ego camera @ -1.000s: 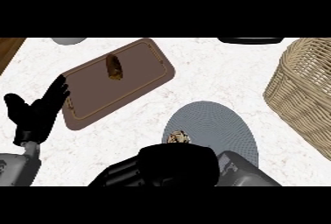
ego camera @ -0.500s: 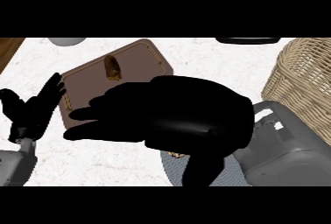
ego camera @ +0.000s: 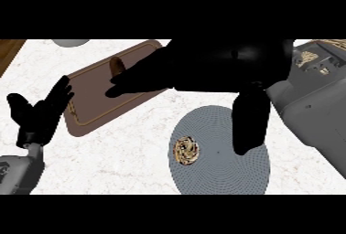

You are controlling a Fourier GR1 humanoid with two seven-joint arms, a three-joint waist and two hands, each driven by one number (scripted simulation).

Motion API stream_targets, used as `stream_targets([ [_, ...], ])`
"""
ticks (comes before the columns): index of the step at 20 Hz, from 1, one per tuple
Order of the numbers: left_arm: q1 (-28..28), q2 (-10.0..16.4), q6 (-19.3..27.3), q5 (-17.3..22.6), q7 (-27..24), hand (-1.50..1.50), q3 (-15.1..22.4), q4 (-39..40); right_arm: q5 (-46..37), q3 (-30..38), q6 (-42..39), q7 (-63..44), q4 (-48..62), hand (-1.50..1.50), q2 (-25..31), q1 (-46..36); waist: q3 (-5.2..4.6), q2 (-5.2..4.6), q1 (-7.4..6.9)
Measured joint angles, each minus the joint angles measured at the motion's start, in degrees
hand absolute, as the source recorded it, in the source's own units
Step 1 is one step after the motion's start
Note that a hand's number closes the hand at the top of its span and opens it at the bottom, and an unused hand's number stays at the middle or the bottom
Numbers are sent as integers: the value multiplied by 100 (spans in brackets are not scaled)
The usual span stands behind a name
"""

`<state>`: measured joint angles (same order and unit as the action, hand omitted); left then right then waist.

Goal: Pick the cupcake from the placemat and place it in the basket

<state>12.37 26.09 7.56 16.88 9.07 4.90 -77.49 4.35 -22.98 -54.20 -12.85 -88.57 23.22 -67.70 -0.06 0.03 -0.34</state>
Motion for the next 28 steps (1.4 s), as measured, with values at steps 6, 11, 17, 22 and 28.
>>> stream_targets([
  [6,18,-76,-66,-93,-57,0,-76,113,251,396,-549,544,486,-150,262,168,4,-9,1],
  [11,4,-36,-157,-66,147,0,-169,-129,-75,767,-515,1132,522,-150,401,736,9,-19,-23],
  [17,58,-219,-129,-213,135,0,-181,-43,-923,618,-164,1888,476,-150,173,1428,11,-31,-32],
  [22,91,-216,-261,-265,67,0,-282,92,-1703,252,480,2553,431,-150,-83,2100,10,-30,-28],
  [28,118,-243,-380,-309,41,0,-393,176,-2288,-129,1208,3178,956,-150,-671,2482,8,-28,-36],
])
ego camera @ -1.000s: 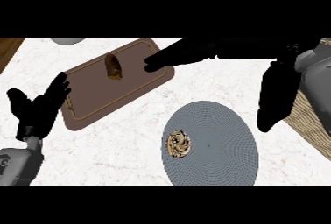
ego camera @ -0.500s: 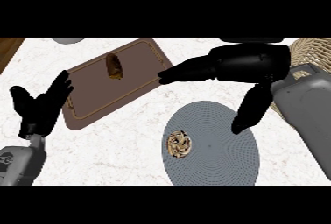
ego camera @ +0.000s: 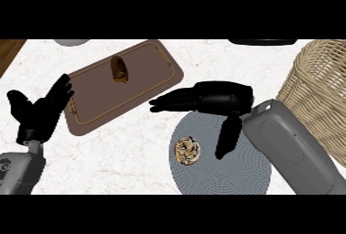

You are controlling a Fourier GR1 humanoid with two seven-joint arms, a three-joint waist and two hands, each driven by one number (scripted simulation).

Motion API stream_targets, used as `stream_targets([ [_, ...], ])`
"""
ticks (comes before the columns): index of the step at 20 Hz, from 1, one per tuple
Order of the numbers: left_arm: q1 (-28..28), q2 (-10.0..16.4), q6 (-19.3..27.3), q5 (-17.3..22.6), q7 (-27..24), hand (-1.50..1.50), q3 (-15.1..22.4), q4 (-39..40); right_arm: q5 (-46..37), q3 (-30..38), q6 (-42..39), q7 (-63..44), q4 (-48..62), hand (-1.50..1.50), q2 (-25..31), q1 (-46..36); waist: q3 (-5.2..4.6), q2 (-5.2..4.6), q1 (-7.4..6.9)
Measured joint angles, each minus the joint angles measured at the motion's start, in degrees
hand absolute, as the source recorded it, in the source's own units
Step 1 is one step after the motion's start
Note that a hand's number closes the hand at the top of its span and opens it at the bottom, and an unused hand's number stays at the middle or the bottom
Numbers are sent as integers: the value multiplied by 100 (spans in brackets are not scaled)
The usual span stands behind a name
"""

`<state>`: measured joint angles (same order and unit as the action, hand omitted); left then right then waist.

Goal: Pick the cupcake from the placemat and place it in the basket

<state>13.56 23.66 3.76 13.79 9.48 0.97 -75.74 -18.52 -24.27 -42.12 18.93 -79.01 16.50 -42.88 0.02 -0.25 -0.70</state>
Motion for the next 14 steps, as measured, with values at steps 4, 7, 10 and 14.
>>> stream_targets([
  [4,-114,-59,20,-88,97,0,-20,-190,-426,-272,387,325,294,-150,-298,341,0,12,10],
  [7,-97,-113,-21,-134,93,0,-83,-159,-888,-484,595,580,613,-150,-413,393,-1,13,18],
  [10,-133,-165,-77,-190,35,0,-122,-113,-1304,-657,786,806,1015,-150,-520,356,-1,13,15],
  [14,-99,-185,-162,-238,110,0,-197,-140,-1728,-755,905,940,1384,-150,-670,249,-1,16,22],
])
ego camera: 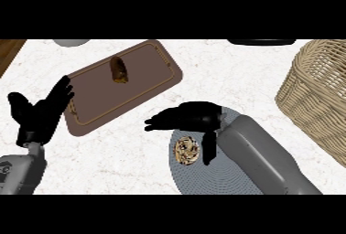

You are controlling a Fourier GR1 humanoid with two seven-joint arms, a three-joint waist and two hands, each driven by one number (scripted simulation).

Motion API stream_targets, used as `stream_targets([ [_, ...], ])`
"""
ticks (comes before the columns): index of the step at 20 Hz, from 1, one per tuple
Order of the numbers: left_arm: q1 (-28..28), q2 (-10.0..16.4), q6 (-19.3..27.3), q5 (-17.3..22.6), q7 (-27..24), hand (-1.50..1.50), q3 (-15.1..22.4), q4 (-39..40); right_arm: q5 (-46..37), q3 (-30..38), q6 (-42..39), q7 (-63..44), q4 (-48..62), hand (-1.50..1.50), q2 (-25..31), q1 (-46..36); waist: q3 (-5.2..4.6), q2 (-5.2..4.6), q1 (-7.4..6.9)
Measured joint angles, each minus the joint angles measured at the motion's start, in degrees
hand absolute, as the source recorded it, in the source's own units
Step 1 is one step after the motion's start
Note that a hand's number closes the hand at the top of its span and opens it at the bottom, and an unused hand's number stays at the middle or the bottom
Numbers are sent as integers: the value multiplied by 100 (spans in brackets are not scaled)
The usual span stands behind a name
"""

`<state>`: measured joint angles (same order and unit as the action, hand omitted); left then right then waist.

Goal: Pick the cupcake from the placemat and place it in the basket

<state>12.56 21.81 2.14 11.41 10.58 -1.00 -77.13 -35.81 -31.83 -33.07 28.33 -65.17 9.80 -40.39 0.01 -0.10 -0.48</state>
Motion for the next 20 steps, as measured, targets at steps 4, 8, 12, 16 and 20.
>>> stream_targets([
  [4,-6,-55,-46,-46,106,0,-93,-123,-307,87,147,309,325,-150,-16,-71,0,2,3],
  [8,-112,-141,-43,-184,74,0,-132,-181,-419,157,167,429,223,-150,20,69,0,7,19],
  [12,-133,-193,-87,-225,53,0,-166,-182,-416,165,236,688,489,-150,85,10,0,4,9],
  [16,-195,-250,-101,-263,45,0,-199,-246,-346,130,255,790,385,-150,172,63,0,7,16],
  [20,-183,-293,-121,-327,20,0,-247,-173,-431,-14,336,777,344,-150,63,160,0,7,21],
])
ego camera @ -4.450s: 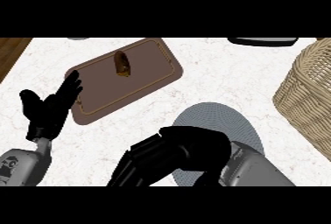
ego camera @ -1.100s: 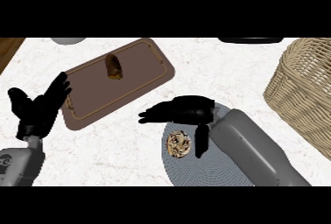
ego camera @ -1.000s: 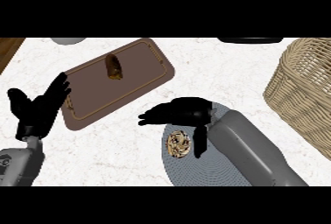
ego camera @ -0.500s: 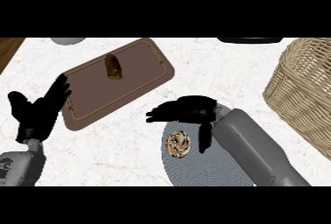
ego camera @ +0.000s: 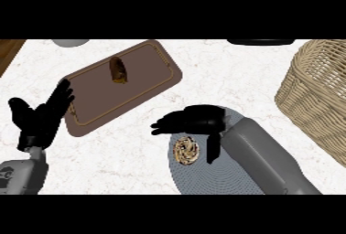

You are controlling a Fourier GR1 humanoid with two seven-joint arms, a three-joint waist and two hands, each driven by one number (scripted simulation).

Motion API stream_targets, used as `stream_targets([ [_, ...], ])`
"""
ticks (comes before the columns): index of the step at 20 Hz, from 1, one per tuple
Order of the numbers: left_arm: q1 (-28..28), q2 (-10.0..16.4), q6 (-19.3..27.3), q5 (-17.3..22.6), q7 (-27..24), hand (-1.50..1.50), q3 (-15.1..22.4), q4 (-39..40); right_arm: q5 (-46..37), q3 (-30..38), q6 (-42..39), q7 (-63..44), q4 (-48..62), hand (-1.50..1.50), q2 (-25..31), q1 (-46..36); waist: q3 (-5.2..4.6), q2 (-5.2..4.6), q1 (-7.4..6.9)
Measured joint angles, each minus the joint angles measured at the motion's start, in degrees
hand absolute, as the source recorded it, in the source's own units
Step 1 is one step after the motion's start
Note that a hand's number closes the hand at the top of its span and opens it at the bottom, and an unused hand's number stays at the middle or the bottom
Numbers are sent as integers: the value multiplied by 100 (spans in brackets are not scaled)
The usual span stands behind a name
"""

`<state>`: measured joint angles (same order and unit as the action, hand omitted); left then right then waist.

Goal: Pick the cupcake from the placemat and place it in the basket

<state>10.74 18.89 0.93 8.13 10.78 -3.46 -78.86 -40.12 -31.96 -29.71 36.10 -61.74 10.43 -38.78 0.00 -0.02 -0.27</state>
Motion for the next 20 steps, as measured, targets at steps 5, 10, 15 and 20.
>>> stream_targets([
  [5,-11,16,-75,-26,127,0,-123,-148,-307,-53,181,59,-112,-150,44,242,0,2,5],
  [10,66,15,-238,-29,94,0,-264,-13,-683,-60,415,183,93,-150,-114,336,0,0,5],
  [15,4,-102,-208,-153,40,0,-243,-30,-1128,-299,627,425,64,150,-109,372,-10,16,4],
  [20,13,-185,-174,-231,215,0,-247,-191,-1507,-338,779,554,136,150,-262,369,-29,48,5],
])
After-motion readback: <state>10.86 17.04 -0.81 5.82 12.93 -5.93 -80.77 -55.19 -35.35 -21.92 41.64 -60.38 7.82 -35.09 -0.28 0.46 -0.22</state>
